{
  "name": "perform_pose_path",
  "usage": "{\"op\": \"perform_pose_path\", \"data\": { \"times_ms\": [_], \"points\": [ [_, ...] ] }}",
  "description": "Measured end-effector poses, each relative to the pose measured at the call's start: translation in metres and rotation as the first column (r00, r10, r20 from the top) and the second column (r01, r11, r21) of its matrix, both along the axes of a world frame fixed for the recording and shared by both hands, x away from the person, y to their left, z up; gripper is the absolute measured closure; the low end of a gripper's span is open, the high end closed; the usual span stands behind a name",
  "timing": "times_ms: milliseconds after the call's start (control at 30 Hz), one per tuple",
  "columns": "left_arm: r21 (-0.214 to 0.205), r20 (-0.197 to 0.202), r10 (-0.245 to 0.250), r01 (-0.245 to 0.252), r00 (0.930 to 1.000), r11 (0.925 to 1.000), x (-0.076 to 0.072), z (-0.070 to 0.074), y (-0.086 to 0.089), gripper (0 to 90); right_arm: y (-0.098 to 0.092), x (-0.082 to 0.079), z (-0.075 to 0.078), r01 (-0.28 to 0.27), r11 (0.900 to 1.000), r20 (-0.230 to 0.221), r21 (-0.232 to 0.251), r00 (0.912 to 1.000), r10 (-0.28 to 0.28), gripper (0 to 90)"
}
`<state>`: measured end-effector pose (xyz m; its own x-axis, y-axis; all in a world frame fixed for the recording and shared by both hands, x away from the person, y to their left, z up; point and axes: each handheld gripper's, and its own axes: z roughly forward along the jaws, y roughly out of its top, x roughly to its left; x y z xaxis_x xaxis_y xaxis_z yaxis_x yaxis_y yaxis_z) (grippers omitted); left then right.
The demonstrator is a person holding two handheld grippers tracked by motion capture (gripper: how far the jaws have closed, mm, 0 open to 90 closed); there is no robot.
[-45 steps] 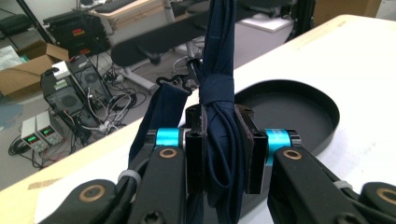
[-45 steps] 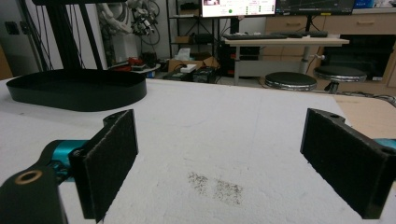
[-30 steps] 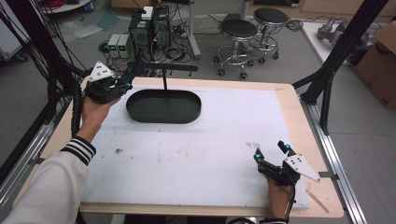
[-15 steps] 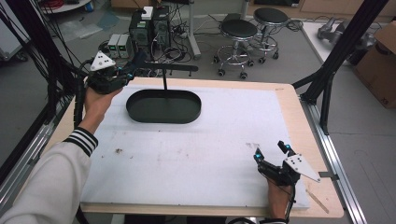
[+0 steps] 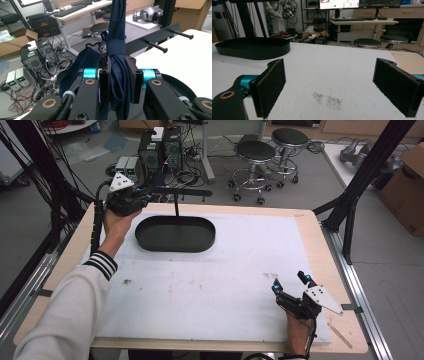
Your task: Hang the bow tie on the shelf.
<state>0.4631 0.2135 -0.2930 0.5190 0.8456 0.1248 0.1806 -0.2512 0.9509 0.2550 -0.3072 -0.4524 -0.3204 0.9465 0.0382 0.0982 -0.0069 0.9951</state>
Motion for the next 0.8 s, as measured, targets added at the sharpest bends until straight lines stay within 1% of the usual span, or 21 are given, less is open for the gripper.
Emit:
{"op": "perform_pose_path", "data": {
  "times_ms": [167, 200, 267, 300, 367, 467, 533, 800],
  "points": [
    [-0.009, -0.002, 0.010, -0.010, 1.0000, 0.9999, 0.003, -0.003, -0.002, 75.8, 0.000, 0.000, 0.000, 0.000, 1.0000, 0.001, -0.002, 1.0000, 0.000, 10.2],
    [-0.029, -0.001, 0.015, -0.015, 0.9999, 0.9995, 0.004, -0.004, -0.003, 75.8, 0.000, 0.000, 0.000, 0.000, 1.0000, 0.001, -0.002, 1.0000, 0.000, 10.2],
    [-0.067, -0.005, 0.011, -0.011, 0.9999, 0.9977, 0.005, -0.004, -0.005, 75.8, 0.000, 0.000, 0.000, 0.001, 1.0000, 0.001, -0.004, 1.0000, -0.001, 10.2],
    [-0.058, 0.000, 0.008, -0.008, 1.0000, 0.9983, 0.005, -0.005, -0.007, 75.8, 0.000, 0.000, 0.000, 0.002, 1.0000, 0.000, -0.005, 1.0000, -0.002, 10.2],
    [-0.012, -0.009, 0.011, -0.011, 0.9999, 0.9999, 0.005, -0.007, -0.010, 75.8, 0.000, 0.000, 0.000, 0.003, 1.0000, -0.001, -0.004, 1.0000, -0.003, 10.2],
    [-0.050, -0.018, 0.014, -0.015, 0.9997, 0.9986, 0.006, -0.013, -0.011, 75.8, 0.000, 0.000, 0.000, 0.000, 1.0000, 0.001, -0.002, 1.0000, 0.000, 10.2],
    [-0.039, -0.019, 0.016, -0.017, 0.9997, 0.9991, 0.007, -0.015, -0.012, 75.8, 0.000, 0.000, 0.000, 0.001, 1.0000, 0.002, -0.004, 1.0000, -0.001, 10.2],
    [-0.027, -0.034, 0.014, -0.015, 0.9993, 0.9995, 0.009, -0.023, -0.014, 75.9, 0.000, 0.000, 0.000, -0.001, 1.0000, -0.001, 0.000, 1.0000, 0.001, 10.2]
  ]
}}
